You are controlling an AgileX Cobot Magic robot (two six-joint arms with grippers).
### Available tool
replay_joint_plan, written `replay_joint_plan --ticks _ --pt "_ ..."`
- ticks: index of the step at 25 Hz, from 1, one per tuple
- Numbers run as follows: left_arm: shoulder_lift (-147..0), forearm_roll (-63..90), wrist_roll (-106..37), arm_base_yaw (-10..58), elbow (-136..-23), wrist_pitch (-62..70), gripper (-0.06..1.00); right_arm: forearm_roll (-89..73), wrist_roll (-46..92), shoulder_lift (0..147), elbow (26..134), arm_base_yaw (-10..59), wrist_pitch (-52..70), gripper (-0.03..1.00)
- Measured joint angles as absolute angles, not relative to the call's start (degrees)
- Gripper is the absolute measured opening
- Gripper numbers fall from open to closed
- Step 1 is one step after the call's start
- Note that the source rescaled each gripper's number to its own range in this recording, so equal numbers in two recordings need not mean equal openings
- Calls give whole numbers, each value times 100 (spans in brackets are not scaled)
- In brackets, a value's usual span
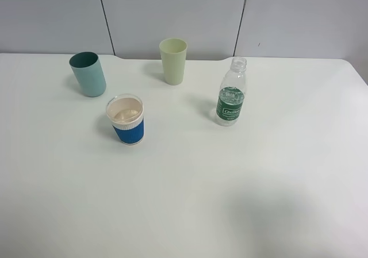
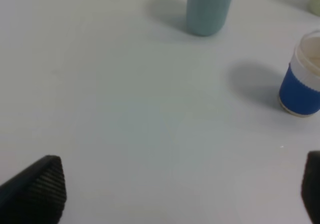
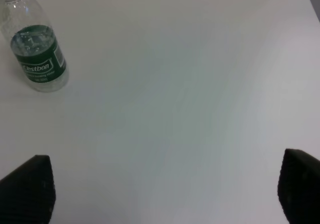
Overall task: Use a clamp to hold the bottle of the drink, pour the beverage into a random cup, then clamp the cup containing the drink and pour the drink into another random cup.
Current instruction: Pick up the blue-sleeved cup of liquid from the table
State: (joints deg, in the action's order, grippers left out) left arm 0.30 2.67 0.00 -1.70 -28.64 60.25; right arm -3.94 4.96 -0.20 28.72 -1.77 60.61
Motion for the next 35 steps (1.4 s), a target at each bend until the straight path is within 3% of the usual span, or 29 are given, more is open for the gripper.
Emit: replay_joint_plan --ticks 35 --pt "30 267 0 -170 -2864 6025 85 -398 496 -20 2872 -177 6061 78"
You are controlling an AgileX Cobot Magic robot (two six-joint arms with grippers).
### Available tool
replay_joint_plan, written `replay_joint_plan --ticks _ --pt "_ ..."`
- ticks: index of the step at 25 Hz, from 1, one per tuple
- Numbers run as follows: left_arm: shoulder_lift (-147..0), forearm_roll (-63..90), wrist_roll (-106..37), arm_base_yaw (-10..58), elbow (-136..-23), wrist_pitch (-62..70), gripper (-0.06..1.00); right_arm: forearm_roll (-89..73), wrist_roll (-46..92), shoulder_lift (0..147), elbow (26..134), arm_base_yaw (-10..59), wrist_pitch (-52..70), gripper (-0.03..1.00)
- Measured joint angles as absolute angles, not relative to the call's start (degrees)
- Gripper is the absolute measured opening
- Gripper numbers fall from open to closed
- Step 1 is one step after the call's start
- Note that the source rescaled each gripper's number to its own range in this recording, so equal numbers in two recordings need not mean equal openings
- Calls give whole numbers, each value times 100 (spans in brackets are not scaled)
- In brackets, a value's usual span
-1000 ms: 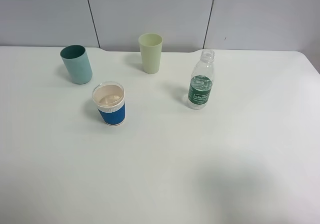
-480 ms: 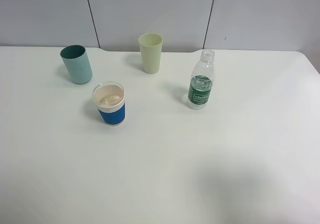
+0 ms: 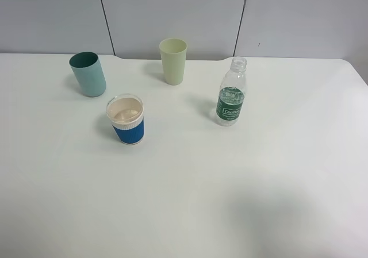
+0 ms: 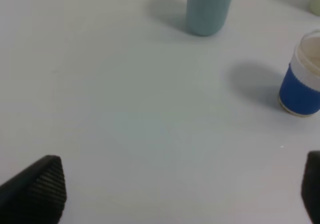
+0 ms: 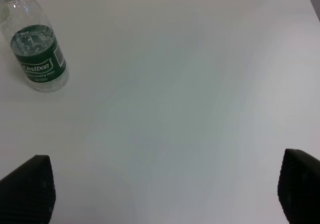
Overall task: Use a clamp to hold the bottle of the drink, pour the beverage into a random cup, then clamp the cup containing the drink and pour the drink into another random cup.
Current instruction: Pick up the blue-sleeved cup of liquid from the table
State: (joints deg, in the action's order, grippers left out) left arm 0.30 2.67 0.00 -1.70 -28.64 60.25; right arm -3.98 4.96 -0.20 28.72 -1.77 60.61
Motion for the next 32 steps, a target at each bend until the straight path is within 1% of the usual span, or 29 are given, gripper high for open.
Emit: replay_joint_plan --ticks 8,13,17,21,26,32 --pt "30 187 164 -170 -2864 6025 85 -398 496 -20 2872 -177 6061 78" --pt "-52 455 -173 -170 -2864 6025 85 -398 496 -20 2872 -177 6061 78" --pt "-619 674 -545 -170 -2905 6008 85 -398 496 -20 2872 -177 6061 78" --pt "-1290 776 -902 -166 -3008 5621 85 -398 496 -20 2872 -177 6061 78" --pt "-2096 834 -1154 237 -3019 5008 85 -398 496 -20 2872 -177 6061 78" --pt "-3216 636 -1514 952 -3019 4804 85 -398 496 -20 2872 -177 6061 78"
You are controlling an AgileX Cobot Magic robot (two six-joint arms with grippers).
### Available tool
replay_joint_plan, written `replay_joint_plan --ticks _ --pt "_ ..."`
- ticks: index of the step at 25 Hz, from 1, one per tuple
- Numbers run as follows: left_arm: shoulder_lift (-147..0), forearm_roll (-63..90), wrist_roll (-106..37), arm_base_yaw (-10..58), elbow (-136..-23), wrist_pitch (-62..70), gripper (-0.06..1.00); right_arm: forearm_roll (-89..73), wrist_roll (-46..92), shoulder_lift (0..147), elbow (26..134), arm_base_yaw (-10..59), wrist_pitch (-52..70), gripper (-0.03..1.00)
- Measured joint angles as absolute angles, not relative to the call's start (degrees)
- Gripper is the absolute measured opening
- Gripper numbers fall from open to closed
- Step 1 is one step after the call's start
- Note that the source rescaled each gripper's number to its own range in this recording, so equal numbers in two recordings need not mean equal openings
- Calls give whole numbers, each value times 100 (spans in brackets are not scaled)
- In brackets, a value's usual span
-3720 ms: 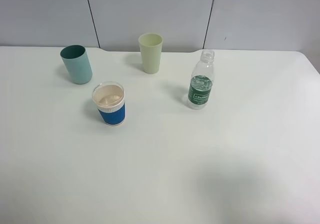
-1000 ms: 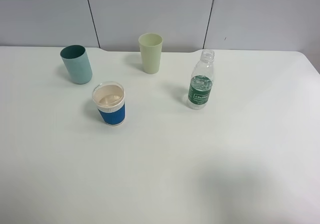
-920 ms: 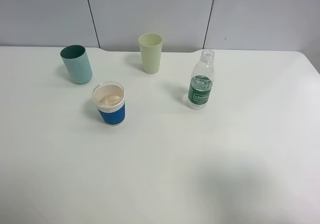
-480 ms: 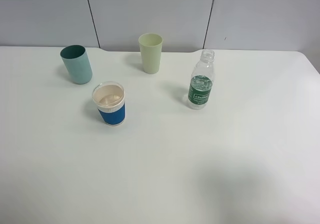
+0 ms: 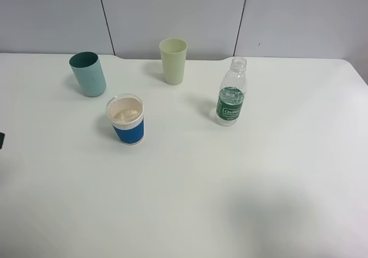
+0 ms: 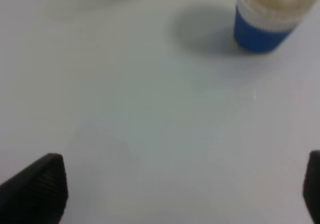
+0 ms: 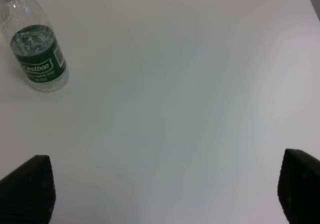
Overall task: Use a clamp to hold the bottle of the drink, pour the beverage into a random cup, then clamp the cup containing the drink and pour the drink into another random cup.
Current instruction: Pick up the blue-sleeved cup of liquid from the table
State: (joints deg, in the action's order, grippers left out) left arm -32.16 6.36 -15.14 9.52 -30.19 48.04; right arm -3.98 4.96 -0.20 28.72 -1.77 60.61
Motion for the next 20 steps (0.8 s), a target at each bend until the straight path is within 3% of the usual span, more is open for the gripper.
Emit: replay_joint_plan --ticks 10,20 --pt "-4611 585 -1874 2171 -2400 3748 85 -398 496 -20 2872 -177 6061 78" --pt "-5134 614 -1907 2734 -1420 1195 81 -398 496 -20 2872 -177 6061 78"
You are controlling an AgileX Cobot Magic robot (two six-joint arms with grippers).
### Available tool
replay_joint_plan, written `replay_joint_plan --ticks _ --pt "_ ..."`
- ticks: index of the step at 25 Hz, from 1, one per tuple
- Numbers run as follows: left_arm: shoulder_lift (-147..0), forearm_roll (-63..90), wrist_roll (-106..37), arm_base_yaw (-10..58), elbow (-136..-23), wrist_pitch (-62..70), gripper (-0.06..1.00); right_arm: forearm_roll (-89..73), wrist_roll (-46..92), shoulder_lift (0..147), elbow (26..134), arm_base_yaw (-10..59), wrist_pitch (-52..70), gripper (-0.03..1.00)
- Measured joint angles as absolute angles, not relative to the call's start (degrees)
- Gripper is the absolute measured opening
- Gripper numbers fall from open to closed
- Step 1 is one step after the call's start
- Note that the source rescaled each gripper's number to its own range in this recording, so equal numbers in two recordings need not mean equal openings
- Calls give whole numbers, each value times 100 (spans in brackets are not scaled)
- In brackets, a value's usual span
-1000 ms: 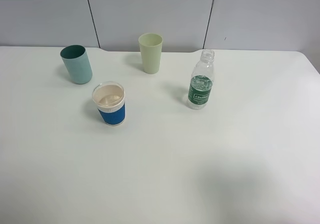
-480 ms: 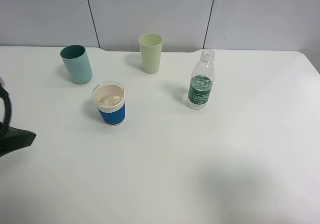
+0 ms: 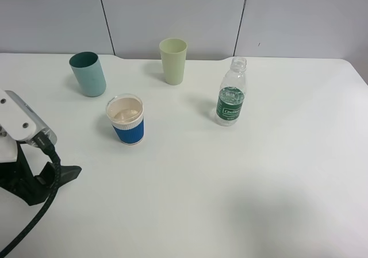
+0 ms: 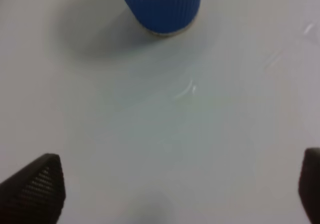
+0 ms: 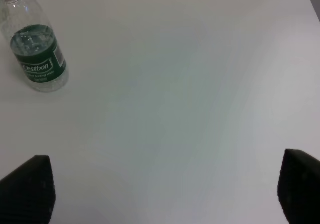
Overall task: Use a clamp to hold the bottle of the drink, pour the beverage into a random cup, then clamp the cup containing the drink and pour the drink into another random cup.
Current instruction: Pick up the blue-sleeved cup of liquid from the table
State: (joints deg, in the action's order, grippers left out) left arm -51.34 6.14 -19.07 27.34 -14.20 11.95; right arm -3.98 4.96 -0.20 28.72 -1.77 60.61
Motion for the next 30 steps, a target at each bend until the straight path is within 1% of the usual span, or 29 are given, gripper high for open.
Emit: replay_joint_plan --ticks 10,16,21,25,30 --pt "-6260 624 -652 2745 -1357 -252 81 -398 496 -20 2872 -177 6061 78" --pt "-7118 565 -565 2745 -916 -2104 81 -398 496 -20 2872 -177 6061 78" --pt "-7928 295 -39 2745 -743 -3651 81 -398 496 -20 2872 -177 6061 78" --pt "-8599 188 186 2745 -725 -4670 81 -398 496 -20 2872 -177 6061 78" --pt "-9319 69 217 2745 -725 -5606 81 -398 496 -20 2872 -177 6061 78"
